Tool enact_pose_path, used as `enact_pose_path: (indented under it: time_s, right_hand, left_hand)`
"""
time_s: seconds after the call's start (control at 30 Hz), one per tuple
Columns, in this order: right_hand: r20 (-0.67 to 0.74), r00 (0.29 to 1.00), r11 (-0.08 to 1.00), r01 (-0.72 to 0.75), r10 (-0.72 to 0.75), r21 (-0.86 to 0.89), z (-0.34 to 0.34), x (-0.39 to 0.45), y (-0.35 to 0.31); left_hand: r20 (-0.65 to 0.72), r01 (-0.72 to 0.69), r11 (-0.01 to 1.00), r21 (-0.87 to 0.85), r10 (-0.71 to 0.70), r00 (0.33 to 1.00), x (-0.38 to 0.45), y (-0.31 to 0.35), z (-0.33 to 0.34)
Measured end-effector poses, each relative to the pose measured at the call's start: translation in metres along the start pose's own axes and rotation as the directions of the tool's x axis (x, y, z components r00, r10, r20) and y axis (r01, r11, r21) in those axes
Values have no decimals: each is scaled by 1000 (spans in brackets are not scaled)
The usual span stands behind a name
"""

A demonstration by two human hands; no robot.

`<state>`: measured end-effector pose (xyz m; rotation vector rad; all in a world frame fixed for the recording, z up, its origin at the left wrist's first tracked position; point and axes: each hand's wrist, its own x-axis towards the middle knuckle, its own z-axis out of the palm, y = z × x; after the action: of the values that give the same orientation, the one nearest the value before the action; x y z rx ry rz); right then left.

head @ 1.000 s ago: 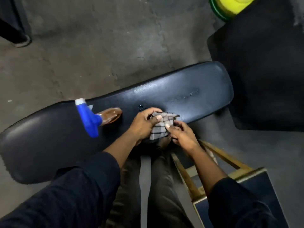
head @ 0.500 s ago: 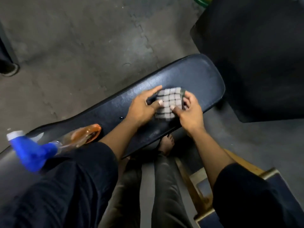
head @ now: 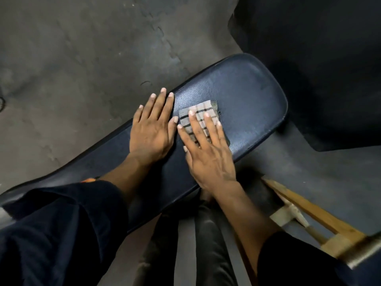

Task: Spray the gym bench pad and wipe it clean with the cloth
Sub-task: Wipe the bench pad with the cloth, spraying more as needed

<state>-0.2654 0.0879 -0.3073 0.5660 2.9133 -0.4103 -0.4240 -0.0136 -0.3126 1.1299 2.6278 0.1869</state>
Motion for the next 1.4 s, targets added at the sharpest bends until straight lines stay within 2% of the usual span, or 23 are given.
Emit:
enact_pose_path:
  time_s: [0.07, 0.17, 0.23, 0.33, 0.47, 0.53, 0.6, 0.7, 0.77, 0.87, 0.97, 1.07, 1.17, 1.23, 1.3, 1.4]
  right_hand:
    - [-51, 994, 995, -95, 96, 14, 5, 4, 16]
    - [-162, 936, 950, -307, 313, 59, -2, 35, 40]
    - [-172, 921, 937, -341, 348, 70, -9, 66, 45]
    - [-131, 964, 972, -225, 231, 64, -9, 88, 26]
    - [-81, 995, 996, -59, 64, 69, 1, 36, 2]
    - [-50, 995, 996, -85, 87, 41, 2, 7, 10]
    - [-43, 983, 984, -177, 177, 0, -6, 2, 33]
    - [-73, 939, 942, -332, 335, 54, -21, 42, 69]
    - [-87, 927, 929, -357, 365, 93, -29, 77, 71]
    - [-74, 969, 971, -230, 235, 64, -22, 88, 47]
    - [-43, 993, 993, -107, 109, 44, -10, 37, 33]
    - [-51, 978, 980, -200, 200, 10, -14, 2, 58]
    - [-89, 935, 939, -342, 343, 19, -25, 34, 86]
    - [-101, 918, 923, -382, 385, 44, -29, 67, 82]
    - [-96, 936, 941, -336, 339, 44, -26, 83, 62]
    - [-66, 979, 981, -189, 192, 45, -15, 61, 33]
  left_hand:
    - [-32, 0, 1000, 17, 0, 999, -2, 1, 3]
    - [-40, -1, 999, 43, 3, 999, 0, 0, 5]
    - [-42, -2, 998, 58, 4, 999, 0, 0, 7]
    - [-31, 6, 998, 62, -4, 1000, 1, -1, 7]
    - [-13, 3, 999, 38, -2, 1000, 1, -2, 8]
    - [-27, 2, 999, 45, -1, 1000, 2, -3, 9]
    - [-36, -1, 998, 55, 3, 999, 3, -2, 9]
    - [-41, -5, 998, 60, 8, 999, 2, -2, 9]
    - [-48, -3, 998, 61, 6, 999, 1, -2, 9]
    - [-49, 4, 998, 56, -1, 999, 1, 0, 7]
    - [-28, 4, 999, 38, -3, 1000, 1, 1, 3]
    - [-35, 11, 999, 39, -10, 999, 2, 0, 4]
    - [-38, 11, 999, 34, -9, 999, 4, -1, 7]
    - [-38, 10, 999, 34, -8, 999, 3, -2, 9]
    - [-39, 12, 999, 41, -10, 999, 2, -3, 10]
    - [-21, 15, 999, 37, -14, 1000, 4, -2, 7]
